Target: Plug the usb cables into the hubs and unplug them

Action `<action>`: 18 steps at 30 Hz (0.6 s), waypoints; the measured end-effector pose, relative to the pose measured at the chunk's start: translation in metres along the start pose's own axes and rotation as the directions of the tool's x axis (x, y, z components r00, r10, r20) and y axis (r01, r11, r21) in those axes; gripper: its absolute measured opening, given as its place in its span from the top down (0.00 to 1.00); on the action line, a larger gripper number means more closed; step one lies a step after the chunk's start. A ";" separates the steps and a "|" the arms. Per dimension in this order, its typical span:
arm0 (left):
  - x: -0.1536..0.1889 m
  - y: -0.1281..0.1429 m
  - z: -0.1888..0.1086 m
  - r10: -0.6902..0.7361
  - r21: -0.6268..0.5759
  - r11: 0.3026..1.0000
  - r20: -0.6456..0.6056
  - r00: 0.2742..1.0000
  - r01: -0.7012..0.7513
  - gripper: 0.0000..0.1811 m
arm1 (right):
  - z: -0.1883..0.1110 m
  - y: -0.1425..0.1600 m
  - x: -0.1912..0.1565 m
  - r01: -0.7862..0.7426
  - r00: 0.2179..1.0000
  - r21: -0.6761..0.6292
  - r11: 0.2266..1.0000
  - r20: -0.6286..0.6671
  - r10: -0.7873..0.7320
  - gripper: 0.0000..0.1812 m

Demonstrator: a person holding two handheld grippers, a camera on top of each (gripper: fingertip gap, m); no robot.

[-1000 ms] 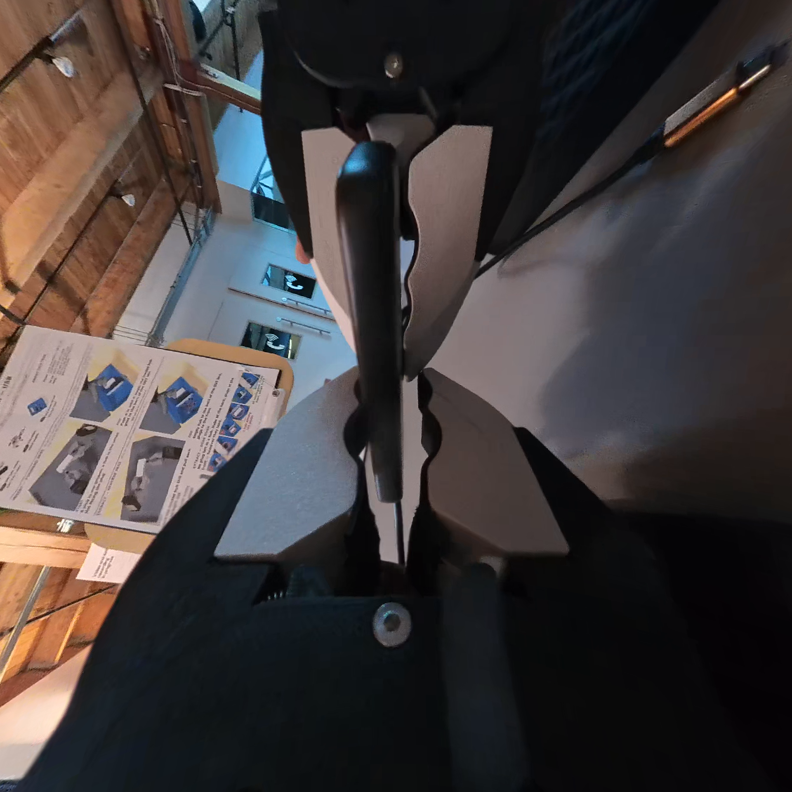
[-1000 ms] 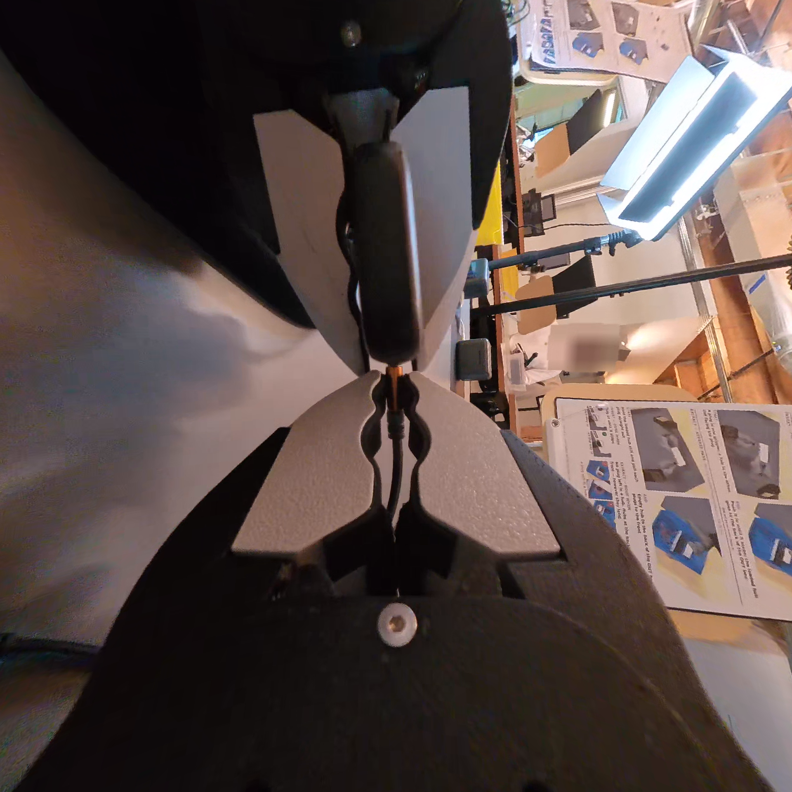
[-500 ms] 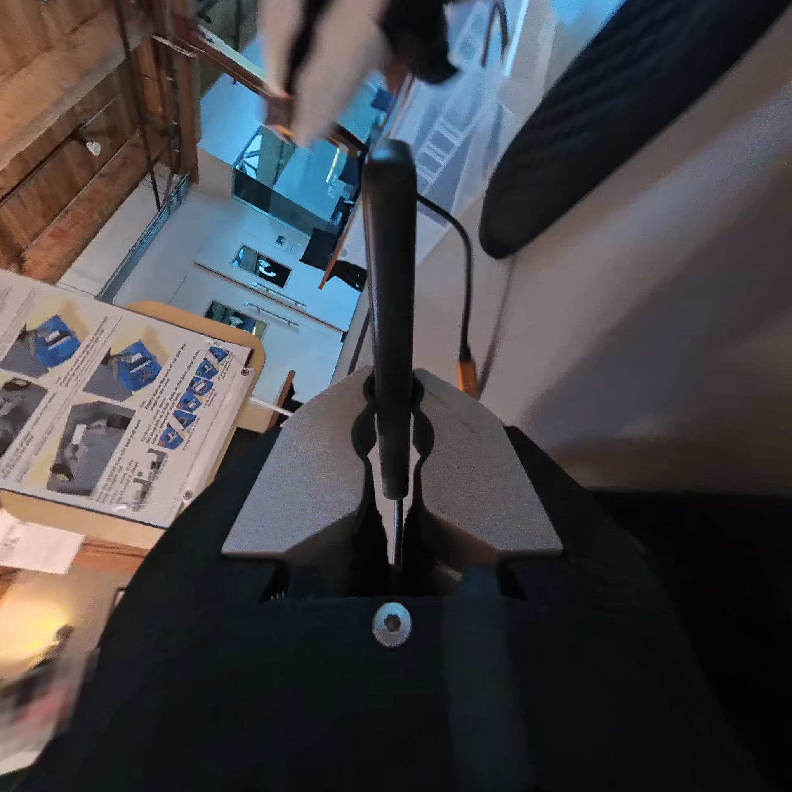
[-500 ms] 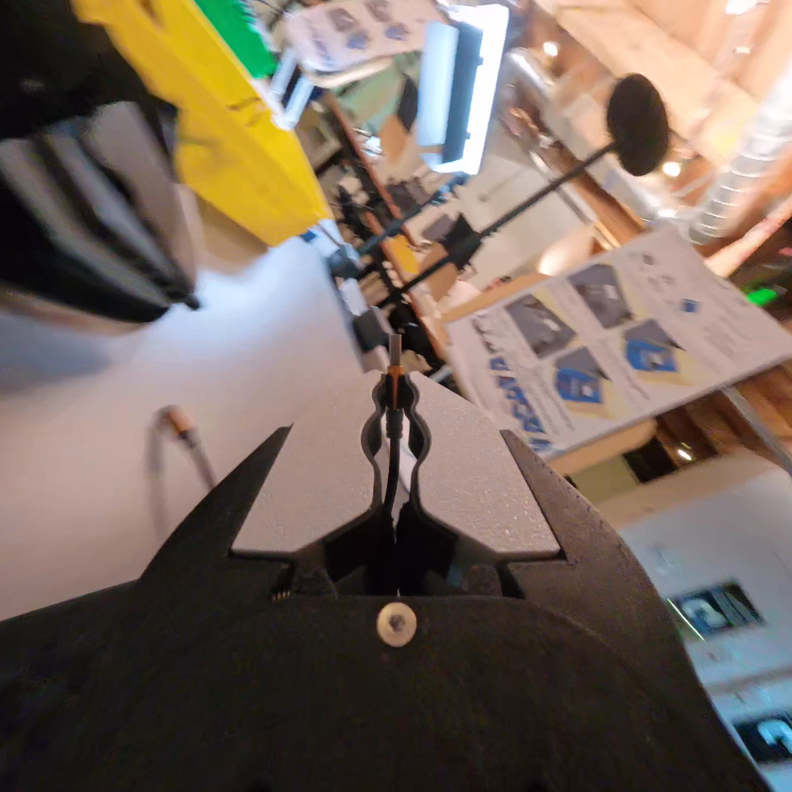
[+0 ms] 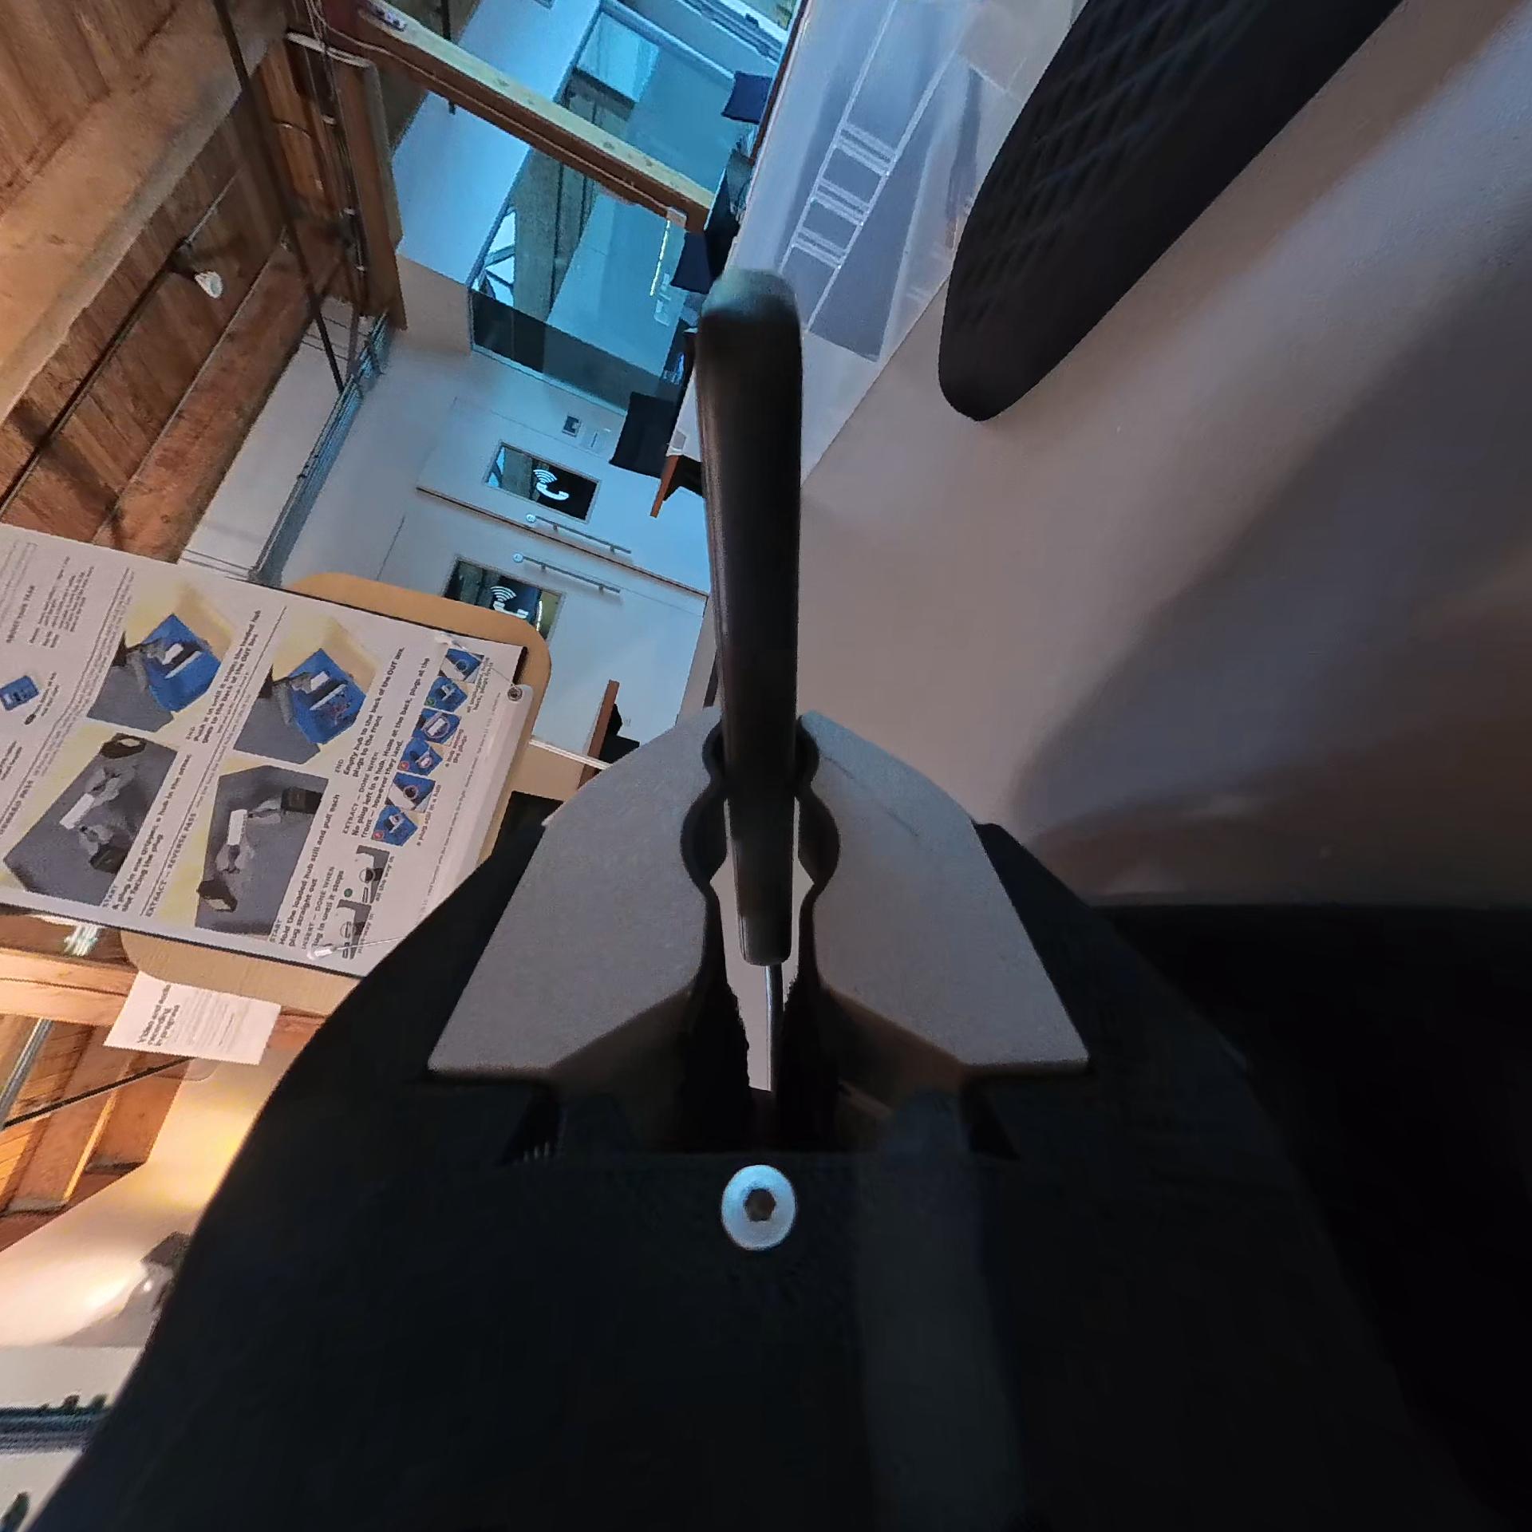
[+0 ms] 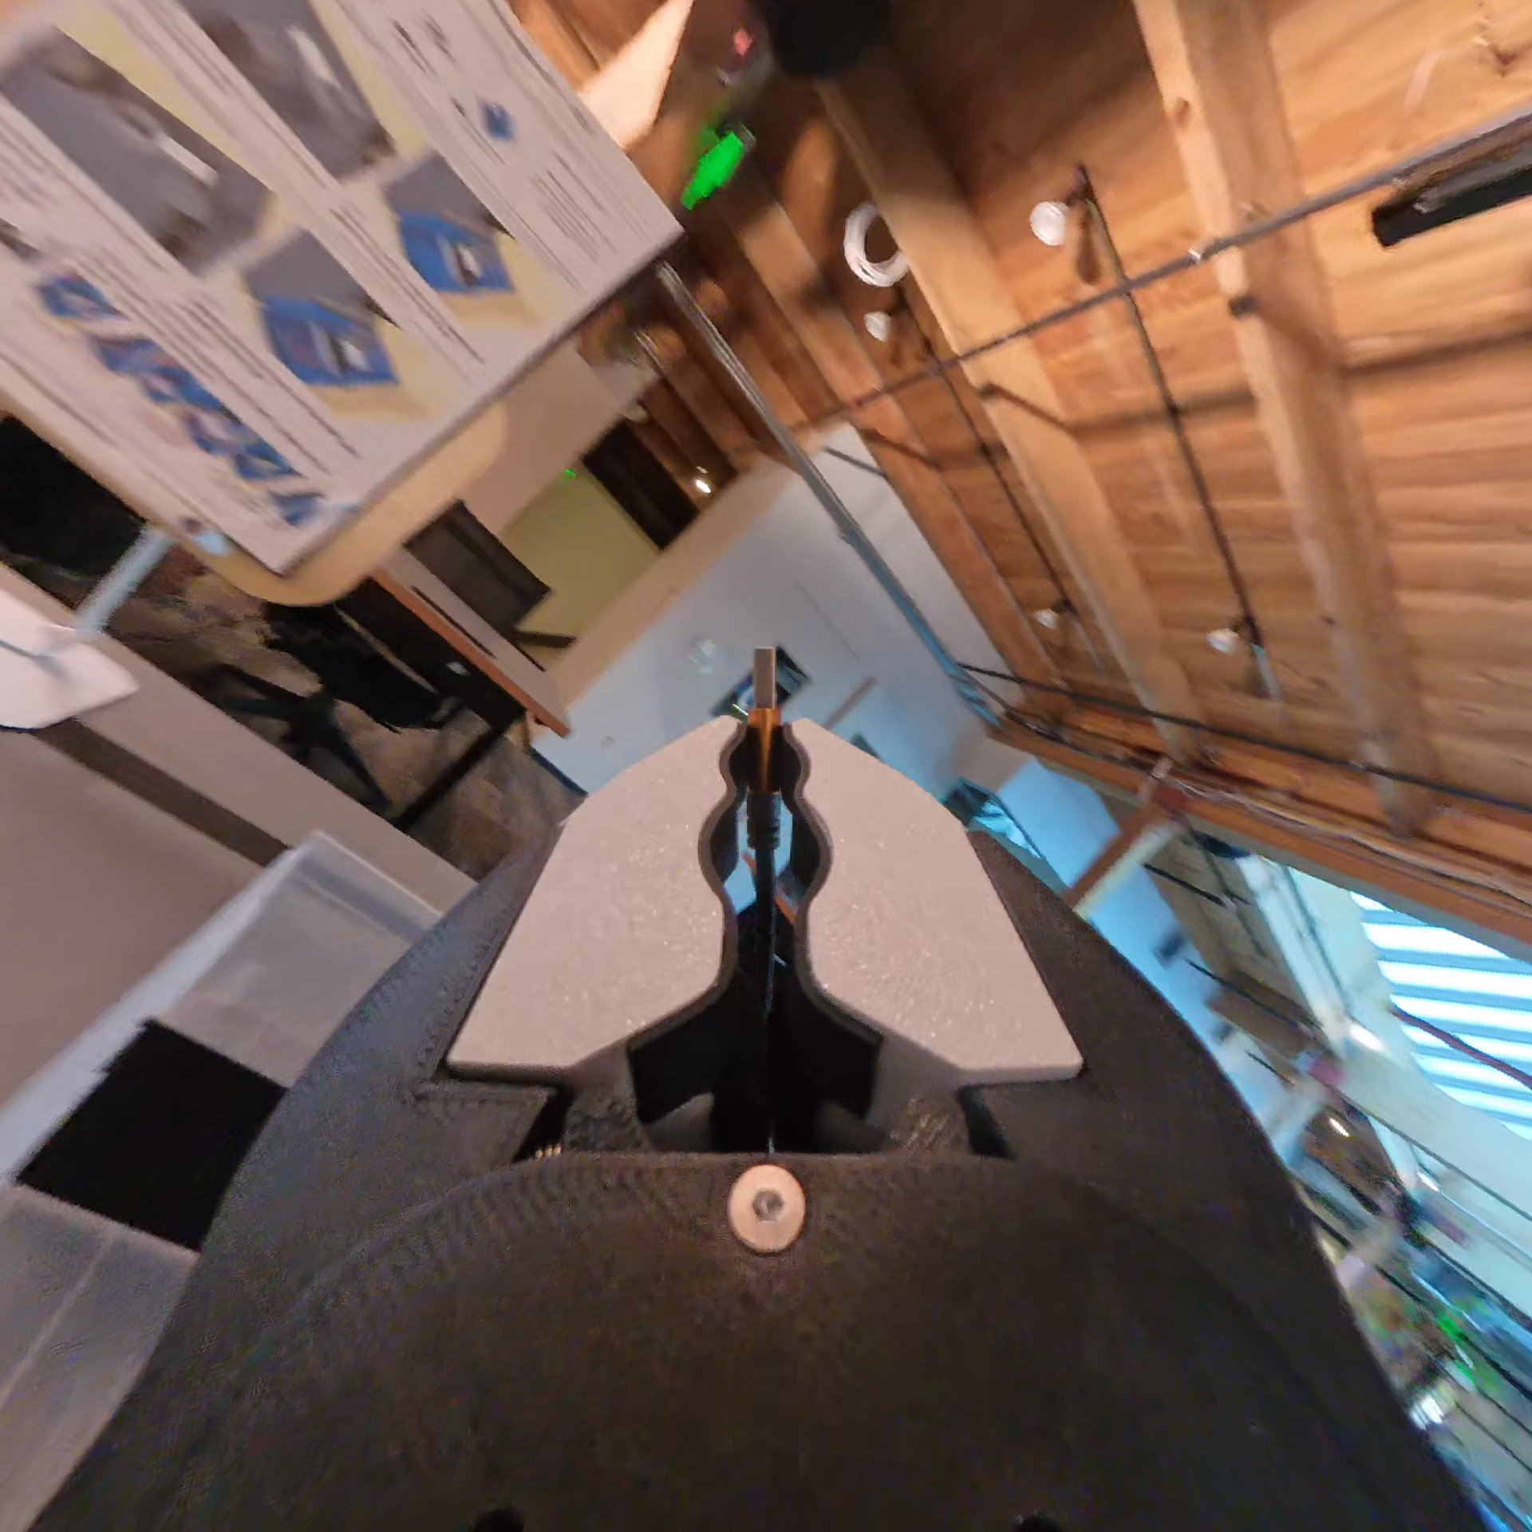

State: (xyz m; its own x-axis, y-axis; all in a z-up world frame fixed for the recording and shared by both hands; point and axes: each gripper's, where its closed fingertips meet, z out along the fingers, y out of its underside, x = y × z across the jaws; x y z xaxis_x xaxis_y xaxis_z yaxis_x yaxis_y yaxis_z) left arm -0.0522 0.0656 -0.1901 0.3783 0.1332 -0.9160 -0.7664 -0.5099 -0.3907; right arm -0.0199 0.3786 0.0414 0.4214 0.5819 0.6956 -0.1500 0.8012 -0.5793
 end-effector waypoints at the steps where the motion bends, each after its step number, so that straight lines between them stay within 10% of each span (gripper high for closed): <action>1: 0.000 0.000 0.000 0.004 -0.003 1.000 0.001 1.000 -0.004 0.93 | 0.002 0.008 0.006 -0.001 0.999 -0.020 1.000 -0.034 0.000 0.97; 9: 0.000 0.002 0.000 0.017 -0.015 1.000 0.007 1.000 -0.017 0.93 | 0.012 0.048 0.009 -0.189 0.971 0.017 0.982 -0.146 0.190 0.97; 18: 0.001 0.003 0.001 0.042 -0.027 0.999 0.002 0.999 -0.042 0.93 | -0.019 0.120 -0.087 -0.081 0.958 -0.327 0.941 0.235 0.164 0.96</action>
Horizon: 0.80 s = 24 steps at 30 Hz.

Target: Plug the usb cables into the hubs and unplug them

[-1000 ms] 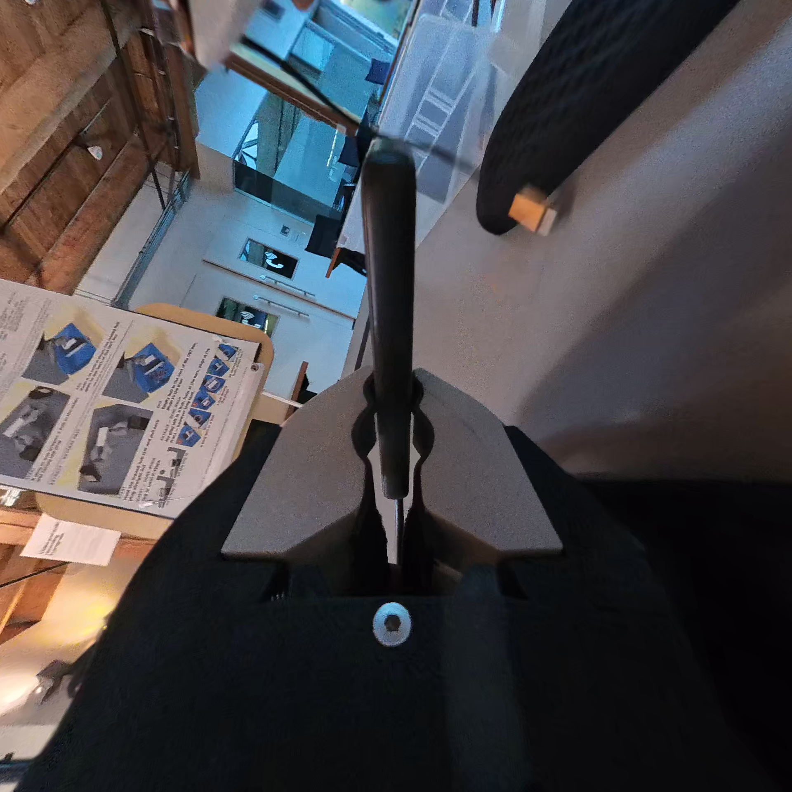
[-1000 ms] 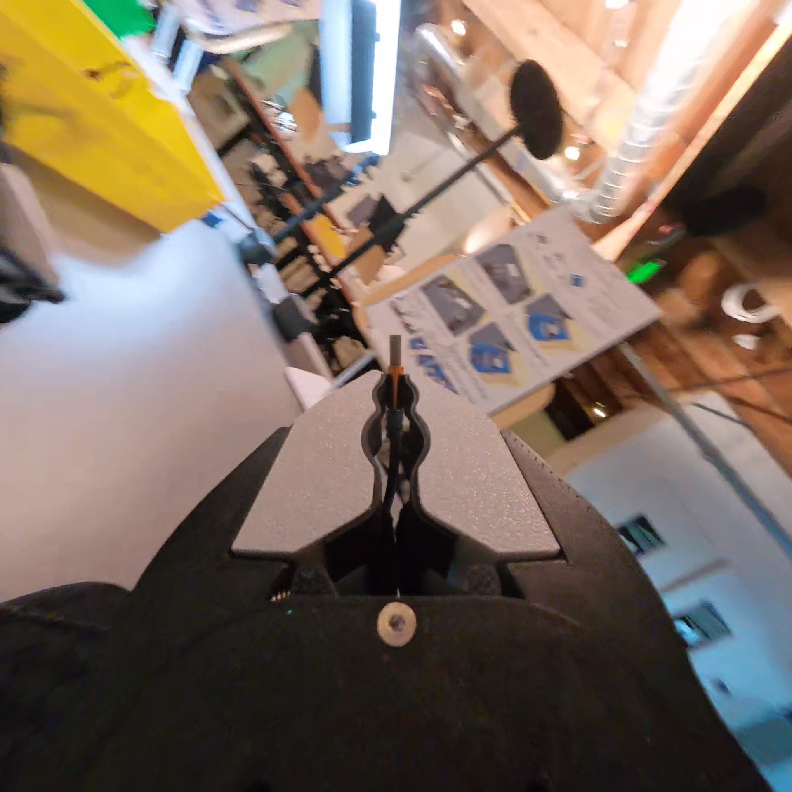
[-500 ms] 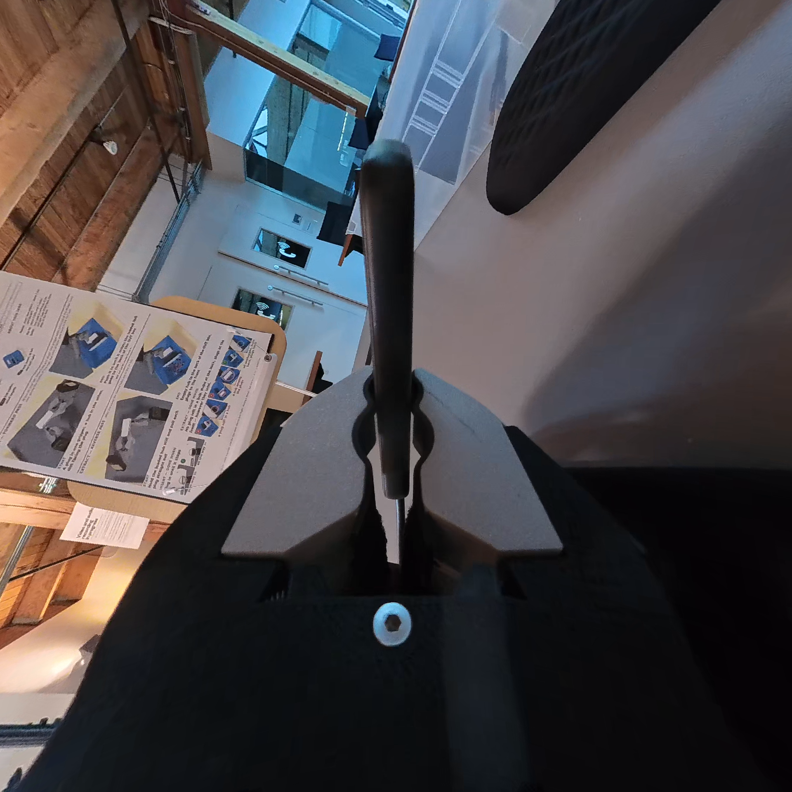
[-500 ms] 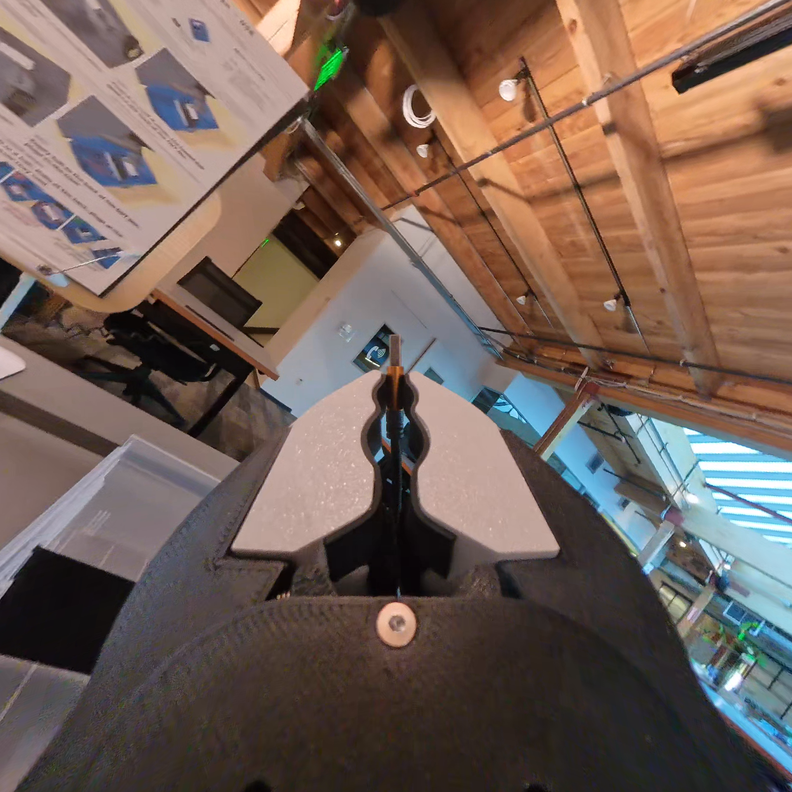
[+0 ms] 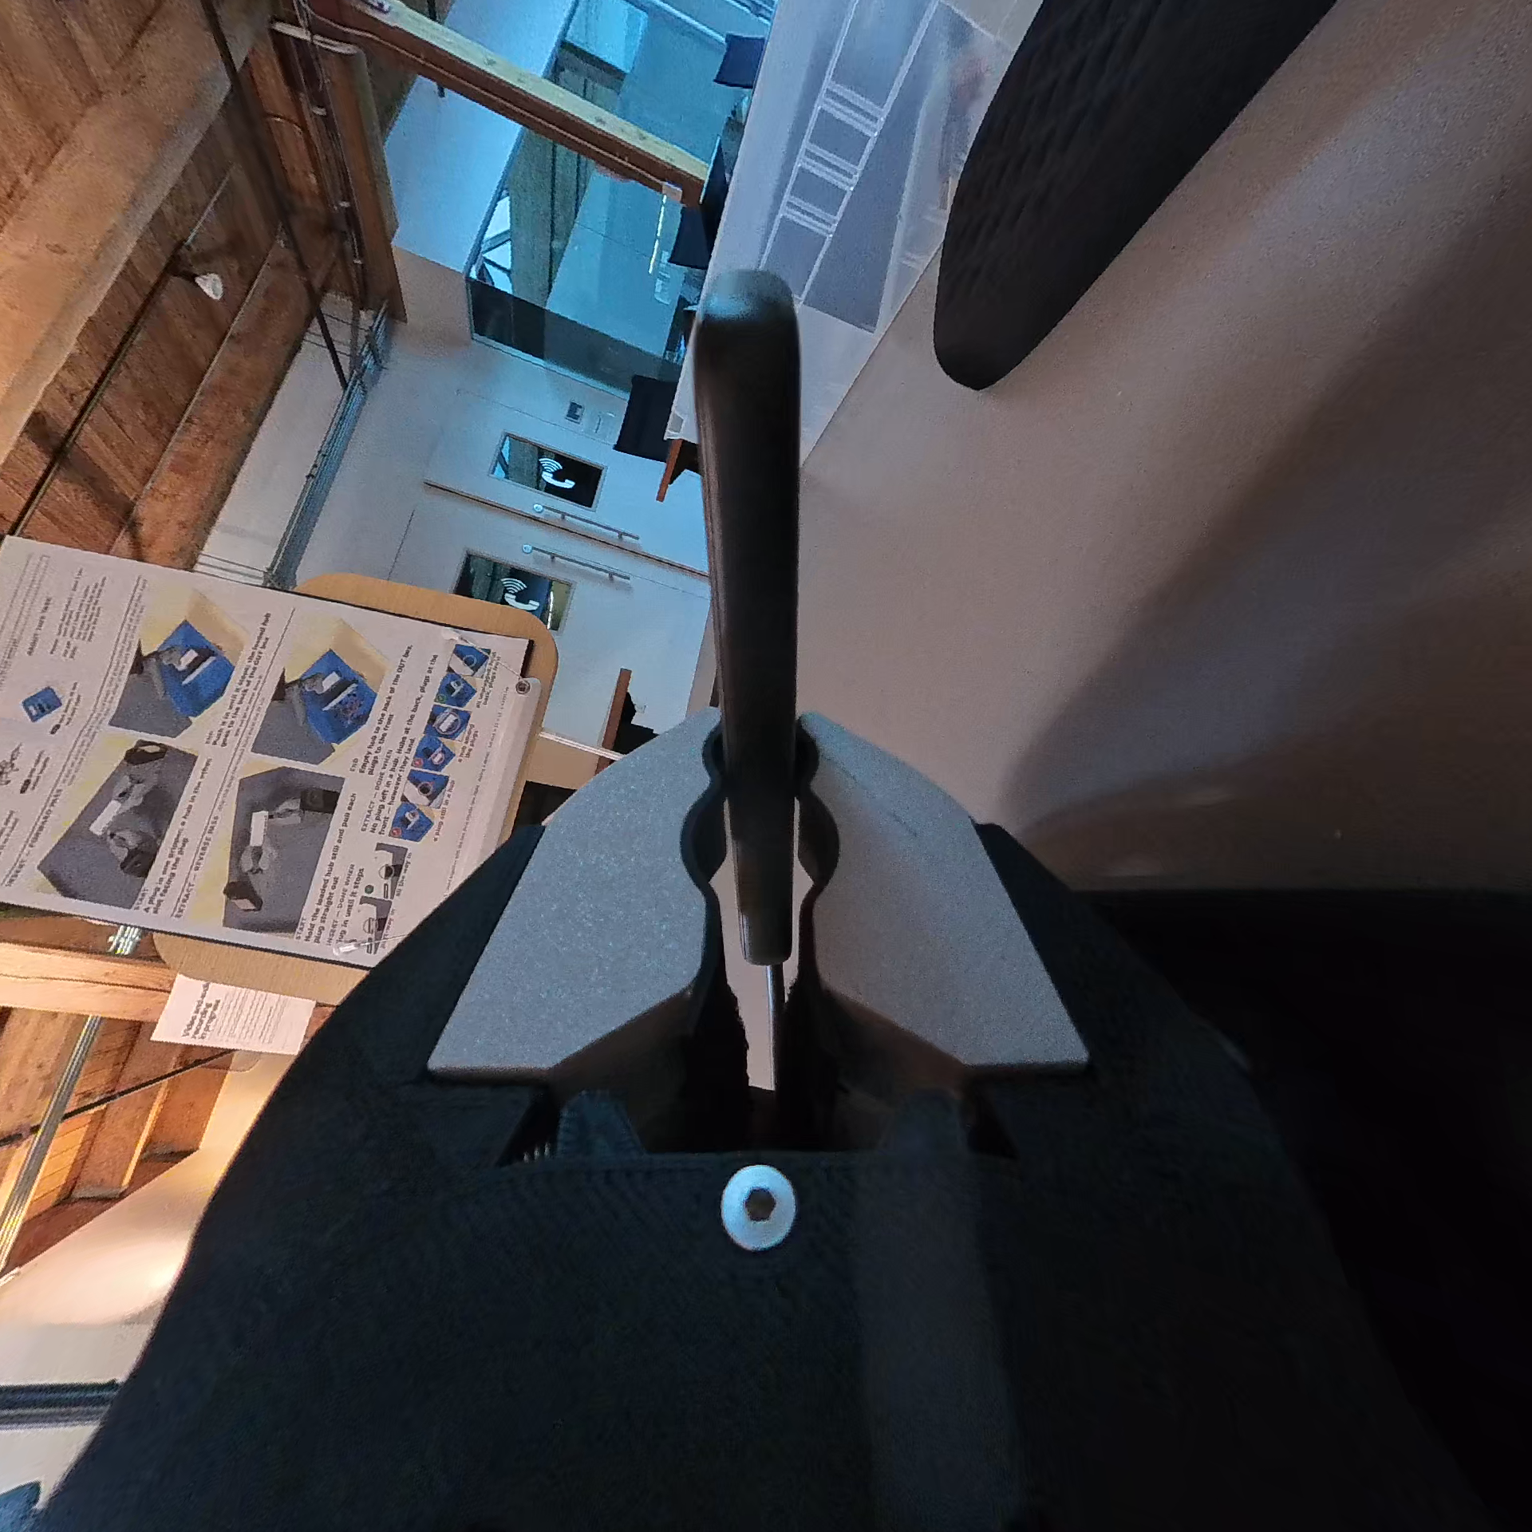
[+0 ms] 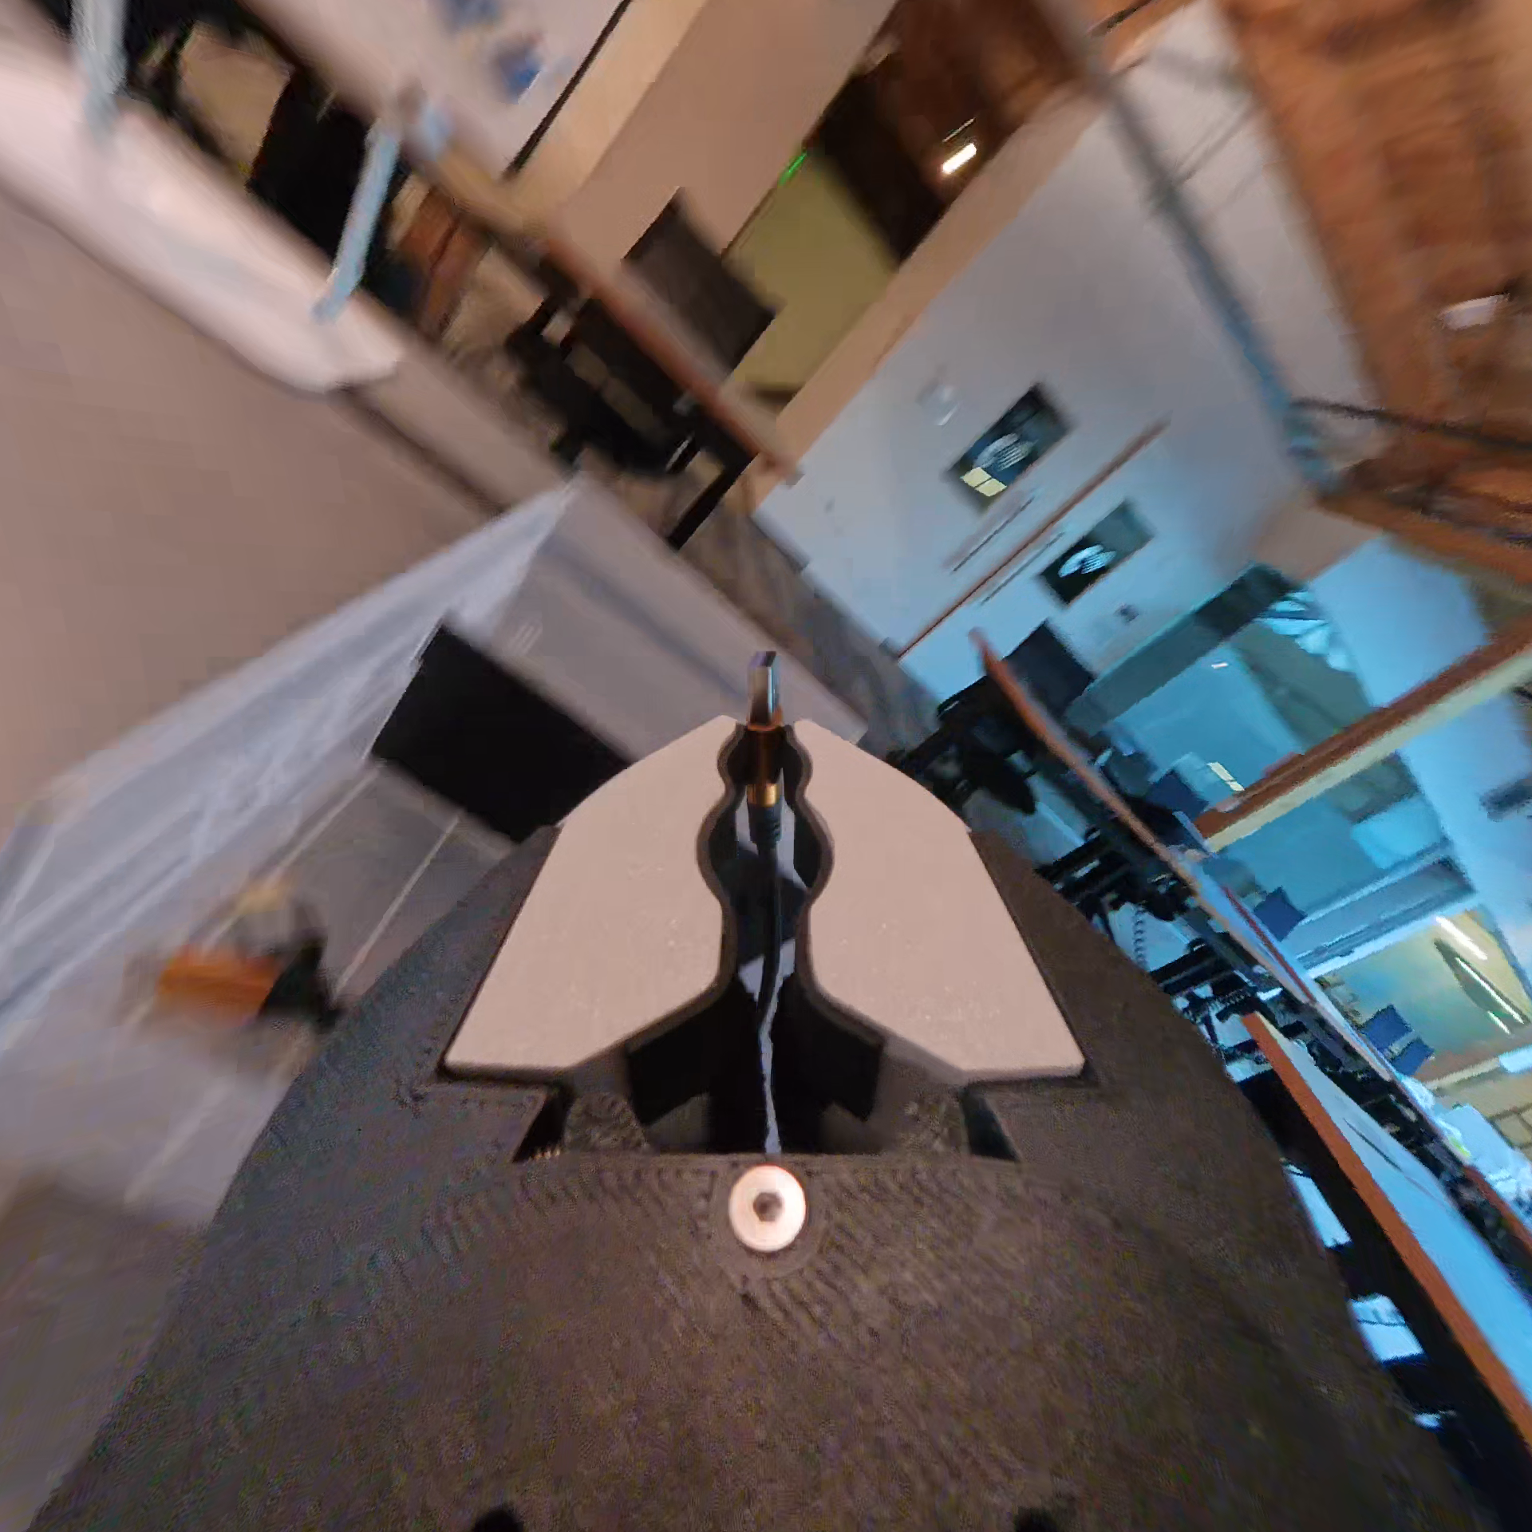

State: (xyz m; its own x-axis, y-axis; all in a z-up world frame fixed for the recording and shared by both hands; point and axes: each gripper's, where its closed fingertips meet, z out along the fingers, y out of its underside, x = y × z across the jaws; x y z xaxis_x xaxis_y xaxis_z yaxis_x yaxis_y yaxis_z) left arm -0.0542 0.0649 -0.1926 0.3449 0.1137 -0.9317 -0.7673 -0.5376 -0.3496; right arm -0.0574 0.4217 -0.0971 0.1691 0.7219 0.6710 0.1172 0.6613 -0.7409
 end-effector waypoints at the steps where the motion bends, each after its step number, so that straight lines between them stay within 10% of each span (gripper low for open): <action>1: 0.001 0.000 0.000 0.004 -0.001 1.000 -0.003 1.000 -0.004 0.93 | -0.002 0.012 -0.014 0.056 0.996 -0.068 0.996 0.079 -0.051 0.95; 6: 0.002 -0.001 0.001 0.022 -0.004 1.000 -0.007 1.000 -0.022 0.93 | -0.016 0.075 -0.054 0.352 0.901 -0.374 0.858 0.384 -0.202 0.82; 12: -0.002 0.000 0.000 0.016 -0.006 1.000 0.015 1.000 -0.016 0.93 | -0.016 0.039 -0.057 0.159 0.934 -0.269 0.950 0.353 -0.057 0.77; 18: -0.015 0.000 -0.002 0.018 -0.004 1.000 0.097 0.995 -0.017 0.93 | -0.041 -0.089 -0.092 0.002 0.904 0.244 0.970 0.415 -0.107 0.75; 24: -0.019 0.003 -0.003 0.014 -0.021 1.000 0.114 0.993 -0.012 0.93 | -0.117 -0.180 -0.227 -0.164 0.603 0.653 0.739 0.659 -0.449 0.66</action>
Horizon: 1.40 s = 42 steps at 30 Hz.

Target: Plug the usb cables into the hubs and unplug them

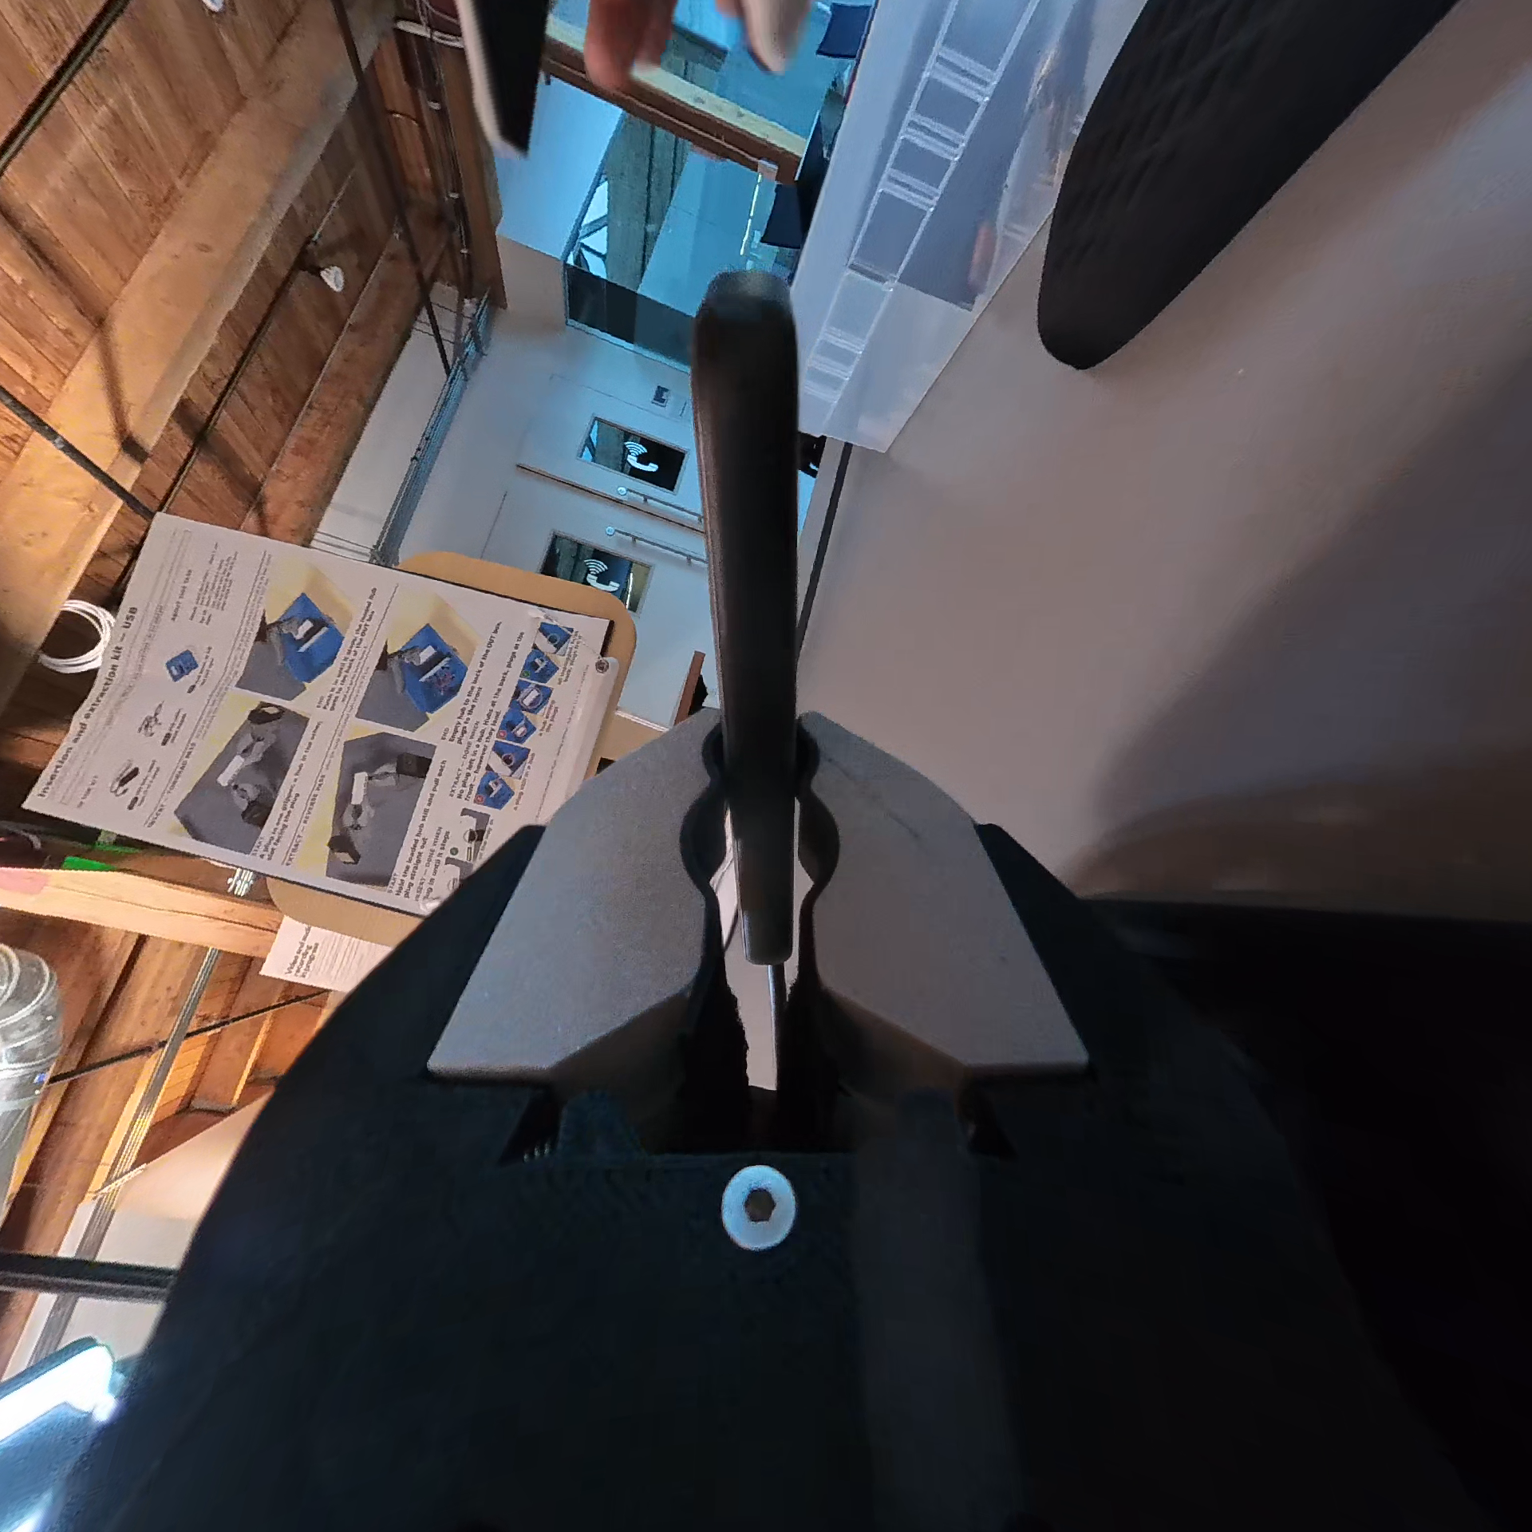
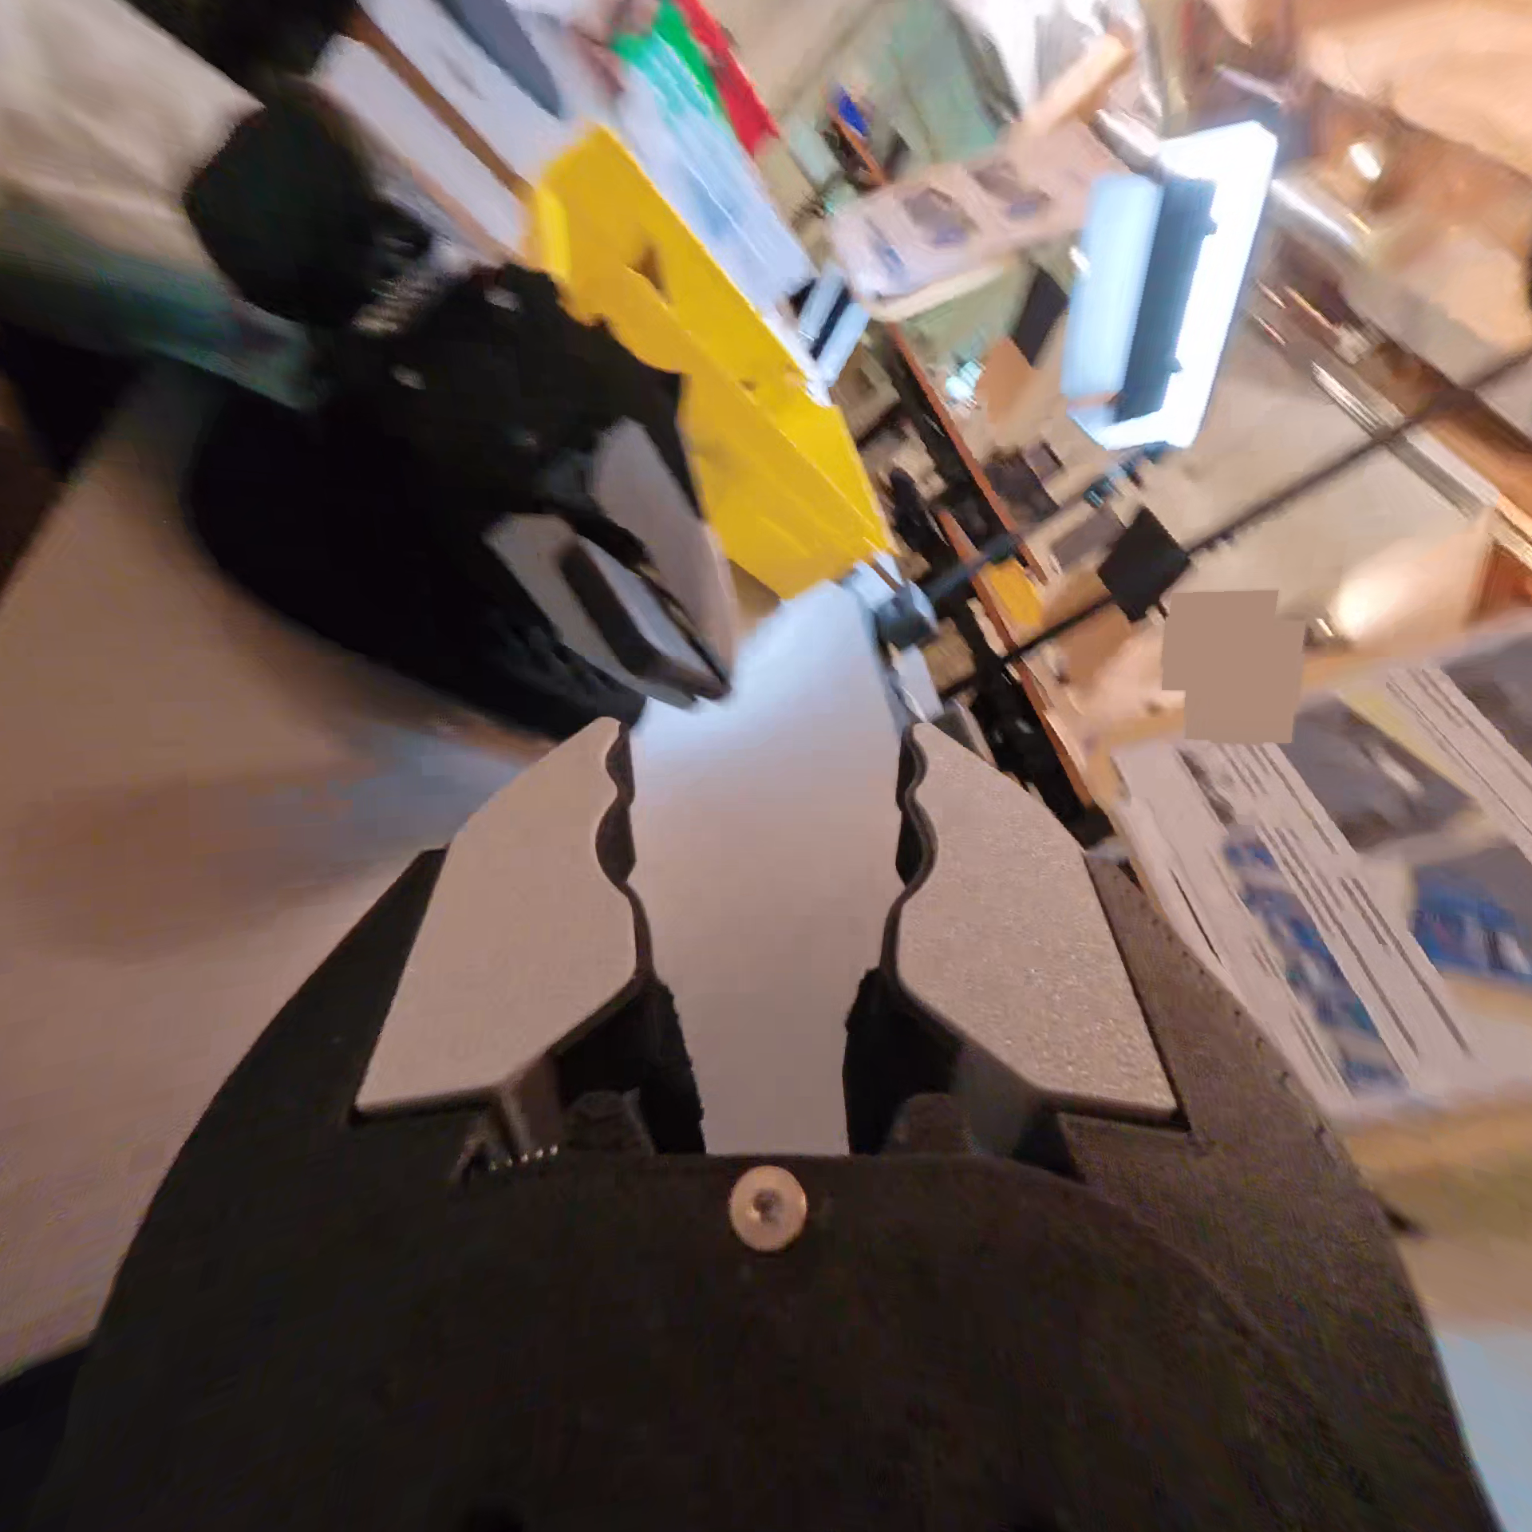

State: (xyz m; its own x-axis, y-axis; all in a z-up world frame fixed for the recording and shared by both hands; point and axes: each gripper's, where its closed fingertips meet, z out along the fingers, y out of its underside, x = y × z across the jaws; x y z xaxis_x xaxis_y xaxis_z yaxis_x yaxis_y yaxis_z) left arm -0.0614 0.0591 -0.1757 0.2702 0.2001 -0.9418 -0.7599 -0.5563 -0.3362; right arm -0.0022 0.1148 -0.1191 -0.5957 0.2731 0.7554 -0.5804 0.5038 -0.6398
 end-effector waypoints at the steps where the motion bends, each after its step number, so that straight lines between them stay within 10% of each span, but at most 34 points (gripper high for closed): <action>1: 0.000 0.000 0.000 -0.004 -0.001 1.000 0.001 1.000 0.004 0.93 | 0.015 -0.006 -0.016 0.040 0.998 0.024 0.999 0.052 -0.041 0.66; 10: 0.004 0.003 0.001 0.006 -0.013 1.000 -0.023 1.000 -0.006 0.93 | 0.068 0.001 -0.045 0.450 0.893 -0.115 0.885 0.045 -0.448 0.92; 20: -0.023 0.002 -0.003 -0.075 0.009 0.997 0.120 0.990 0.075 0.81 | 0.052 0.007 -0.008 0.479 0.853 -0.295 0.827 -0.066 -0.518 0.93; 33: -0.026 0.012 0.000 -0.034 -0.064 0.997 0.145 0.989 0.044 0.77 | -0.123 0.086 0.147 0.050 0.754 -0.799 0.599 -0.363 -0.547 0.93; 42: -0.017 0.017 0.002 0.020 -0.104 0.995 0.100 0.995 -0.010 0.79 | -0.193 0.170 0.156 -0.222 0.857 -0.870 0.441 -0.390 -0.338 0.93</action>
